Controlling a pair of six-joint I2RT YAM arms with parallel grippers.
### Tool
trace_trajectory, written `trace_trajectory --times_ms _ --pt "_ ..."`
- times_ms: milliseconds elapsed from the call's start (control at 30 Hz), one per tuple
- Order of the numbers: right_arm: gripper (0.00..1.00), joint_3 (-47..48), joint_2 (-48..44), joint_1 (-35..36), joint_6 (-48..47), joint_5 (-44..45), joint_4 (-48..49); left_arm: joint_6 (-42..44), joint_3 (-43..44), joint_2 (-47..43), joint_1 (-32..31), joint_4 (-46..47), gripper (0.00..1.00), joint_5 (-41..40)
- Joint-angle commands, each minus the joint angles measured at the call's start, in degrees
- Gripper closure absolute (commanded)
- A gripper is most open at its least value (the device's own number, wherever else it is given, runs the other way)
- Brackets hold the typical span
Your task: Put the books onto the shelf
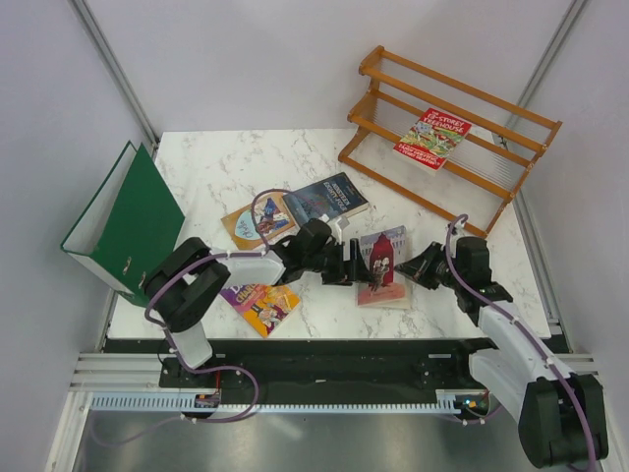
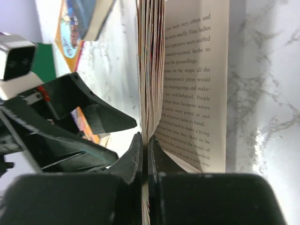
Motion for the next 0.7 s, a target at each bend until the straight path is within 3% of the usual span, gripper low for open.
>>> trace_trajectory --times_ms 0,167,433,567,667 --pt "1.00 4.46 -3.66 0.27 1.46 -3.01 1.42 -1.91 -6.13 -5.47 1.62 5.60 0.12 -5.83" --pt "1.00 7.09 -4.73 0.36 3.75 -5.56 1.95 -3.49 -8.18 -6.53 2.15 10.53 0.12 -5.31" --pt "1.00 6.40 -4.90 0.36 6.29 -9.69 2.65 -9.02 -12.48 -4.95 2.15 35.11 0.15 -1.18" --pt "1.00 4.47 -6.40 0.35 7.88 -10.04 2.92 -10.35 -11.52 -3.54 2.06 40.77 0.19 1.37" --pt "1.00 3.50 -6.48 0.35 7.44 -10.31 2.92 -10.97 -10.38 -3.10 2.06 42.97 0.59 3.65"
